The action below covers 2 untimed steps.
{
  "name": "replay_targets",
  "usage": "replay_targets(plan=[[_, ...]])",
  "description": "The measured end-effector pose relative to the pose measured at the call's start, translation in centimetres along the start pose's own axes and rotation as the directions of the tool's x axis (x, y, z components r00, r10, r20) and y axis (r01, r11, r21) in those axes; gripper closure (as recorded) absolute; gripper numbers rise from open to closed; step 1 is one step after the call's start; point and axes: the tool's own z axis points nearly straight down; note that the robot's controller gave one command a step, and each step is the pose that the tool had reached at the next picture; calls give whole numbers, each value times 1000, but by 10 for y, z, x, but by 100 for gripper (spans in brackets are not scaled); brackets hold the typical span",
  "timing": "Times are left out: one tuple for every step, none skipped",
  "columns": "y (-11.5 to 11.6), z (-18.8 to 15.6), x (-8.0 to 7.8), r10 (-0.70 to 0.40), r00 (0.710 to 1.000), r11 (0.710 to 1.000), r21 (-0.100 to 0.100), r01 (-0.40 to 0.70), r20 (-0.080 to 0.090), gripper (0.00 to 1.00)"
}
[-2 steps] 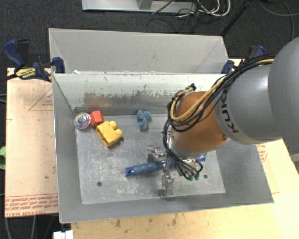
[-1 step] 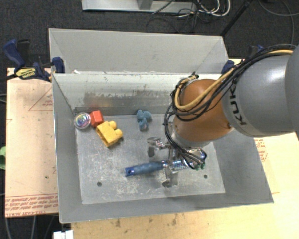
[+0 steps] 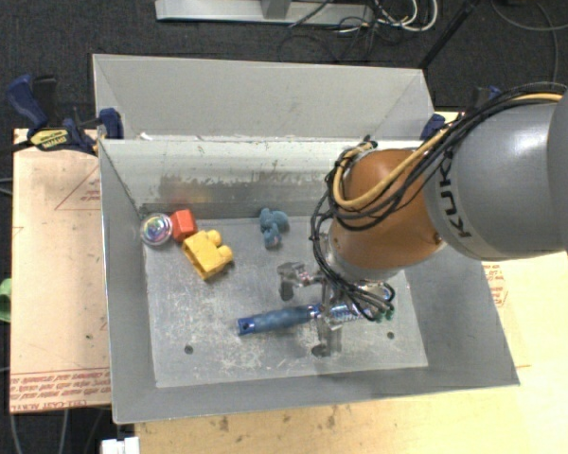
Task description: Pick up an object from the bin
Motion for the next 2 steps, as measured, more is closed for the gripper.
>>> replay_targets(plan=[[-7, 39, -14, -5, 1000, 1000, -1, 5, -3, 0], [-6, 39, -15, -3, 1000, 1000, -1, 3, -1, 0]])
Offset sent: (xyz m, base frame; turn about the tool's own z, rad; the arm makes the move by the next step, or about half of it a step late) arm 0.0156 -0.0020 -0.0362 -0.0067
